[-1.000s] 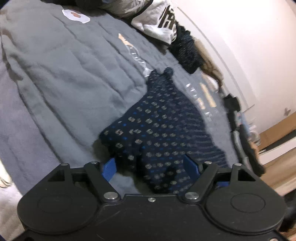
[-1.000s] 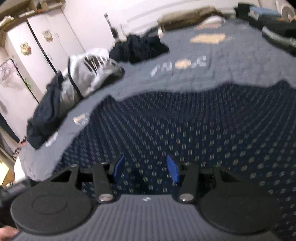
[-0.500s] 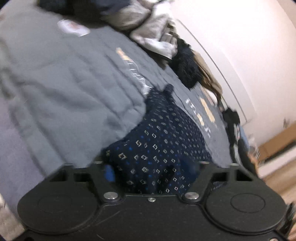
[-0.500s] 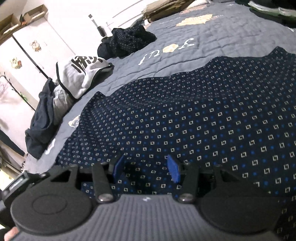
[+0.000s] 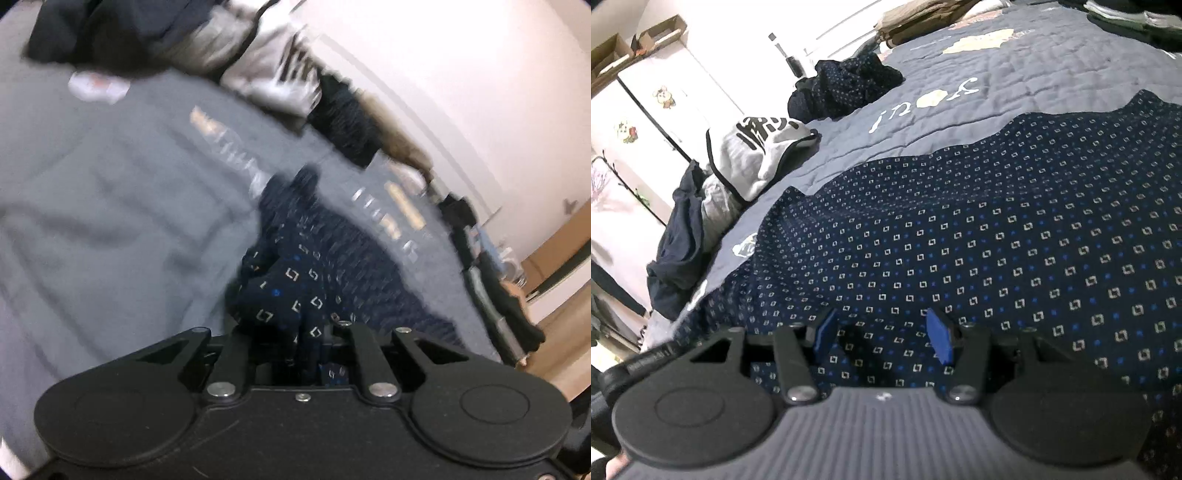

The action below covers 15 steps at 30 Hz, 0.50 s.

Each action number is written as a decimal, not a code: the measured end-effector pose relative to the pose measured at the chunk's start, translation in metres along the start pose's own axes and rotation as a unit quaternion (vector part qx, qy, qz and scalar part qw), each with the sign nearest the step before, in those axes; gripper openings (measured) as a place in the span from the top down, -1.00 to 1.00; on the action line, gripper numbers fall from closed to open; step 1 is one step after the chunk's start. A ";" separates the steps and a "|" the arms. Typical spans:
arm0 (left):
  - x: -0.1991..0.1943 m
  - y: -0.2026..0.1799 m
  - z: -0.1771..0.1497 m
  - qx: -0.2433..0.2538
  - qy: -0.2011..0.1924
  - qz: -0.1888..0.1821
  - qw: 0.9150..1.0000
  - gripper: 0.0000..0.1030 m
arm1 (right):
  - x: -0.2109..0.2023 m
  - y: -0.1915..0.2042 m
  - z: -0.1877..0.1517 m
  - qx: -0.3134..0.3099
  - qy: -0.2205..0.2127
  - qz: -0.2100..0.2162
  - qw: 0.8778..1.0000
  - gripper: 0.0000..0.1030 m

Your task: Fold clothes

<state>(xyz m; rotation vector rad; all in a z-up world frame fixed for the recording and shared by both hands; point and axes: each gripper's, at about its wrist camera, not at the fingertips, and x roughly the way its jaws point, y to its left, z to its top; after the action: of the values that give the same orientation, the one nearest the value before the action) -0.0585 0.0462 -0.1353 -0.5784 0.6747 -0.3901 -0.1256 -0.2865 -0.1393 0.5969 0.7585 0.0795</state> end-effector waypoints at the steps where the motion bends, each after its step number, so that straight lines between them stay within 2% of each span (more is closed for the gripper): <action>1: -0.001 -0.009 0.001 0.018 -0.008 -0.008 1.000 0.78 | -0.003 -0.002 0.000 0.004 -0.002 0.002 1.000 -0.03; 5: 0.000 -0.049 -0.002 0.101 -0.021 -0.040 0.994 0.79 | -0.018 -0.015 0.003 0.027 -0.010 0.010 1.000 -0.03; 9: 0.009 -0.097 -0.020 0.198 -0.010 -0.078 0.977 0.79 | -0.045 -0.036 0.016 0.062 -0.036 0.011 0.997 -0.03; 11: 0.016 -0.126 -0.036 0.243 0.000 -0.100 0.965 0.79 | -0.066 -0.053 0.026 0.096 -0.061 0.017 0.993 -0.03; 13: 0.021 -0.155 -0.055 0.290 0.011 -0.124 0.949 0.79 | -0.087 -0.071 0.033 0.125 -0.083 0.023 0.988 -0.03; 15: 0.026 -0.182 -0.082 0.346 0.030 -0.143 0.927 0.79 | -0.105 -0.089 0.037 0.150 -0.095 0.029 0.984 -0.03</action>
<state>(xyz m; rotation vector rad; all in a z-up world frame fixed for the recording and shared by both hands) -0.1226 -0.1385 -0.0881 0.0156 0.4637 -0.8779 -0.1902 -0.4076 -0.0999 0.9002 0.5695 -0.0386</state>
